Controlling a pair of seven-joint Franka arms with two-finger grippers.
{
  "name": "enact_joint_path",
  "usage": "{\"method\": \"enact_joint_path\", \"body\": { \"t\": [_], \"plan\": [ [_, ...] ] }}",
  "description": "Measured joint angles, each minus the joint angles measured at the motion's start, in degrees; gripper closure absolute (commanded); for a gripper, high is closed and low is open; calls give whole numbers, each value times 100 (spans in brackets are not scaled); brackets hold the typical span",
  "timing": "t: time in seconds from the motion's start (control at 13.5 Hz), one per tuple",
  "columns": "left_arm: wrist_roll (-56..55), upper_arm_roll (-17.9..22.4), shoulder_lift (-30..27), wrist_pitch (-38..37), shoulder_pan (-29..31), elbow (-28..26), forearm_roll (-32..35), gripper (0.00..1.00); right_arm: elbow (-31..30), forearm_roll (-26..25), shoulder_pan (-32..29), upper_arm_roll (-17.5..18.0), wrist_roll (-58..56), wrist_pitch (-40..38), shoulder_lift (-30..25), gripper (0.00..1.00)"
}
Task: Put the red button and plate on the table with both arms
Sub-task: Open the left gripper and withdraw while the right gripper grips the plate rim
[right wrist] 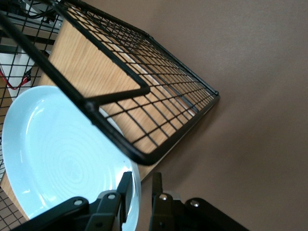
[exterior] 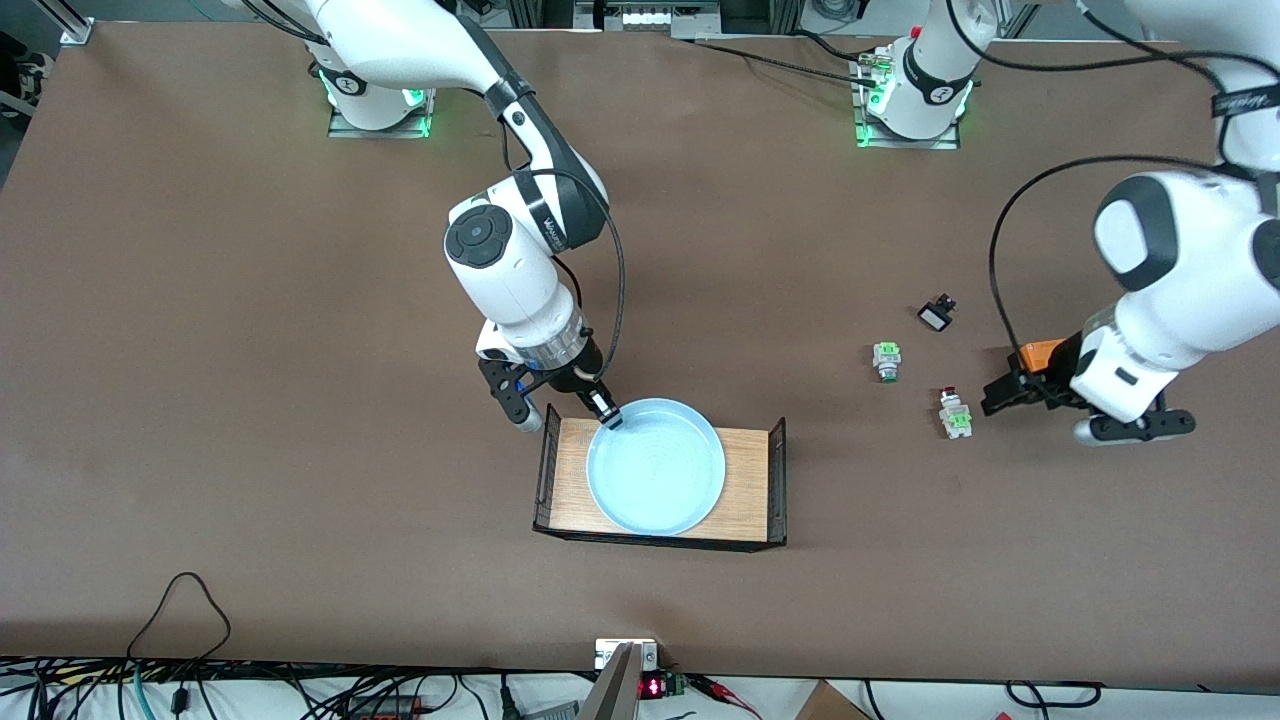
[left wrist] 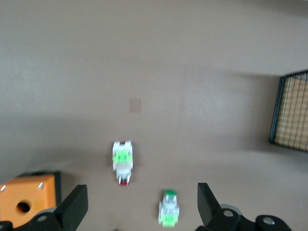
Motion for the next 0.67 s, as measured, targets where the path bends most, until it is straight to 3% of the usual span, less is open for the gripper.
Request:
{"method": "enact_joint_path", "body": {
  "t": [0.22, 0.67],
  "plan": [
    [-142, 22, -236, -944, 9, 512, 682, 0, 4, 0, 67, 1, 0, 0, 0, 94],
    [-182, 43, -384, -2316, 21, 1542, 777, 0, 206, 0, 92, 2, 0, -33, -3, 100]
  ]
}}
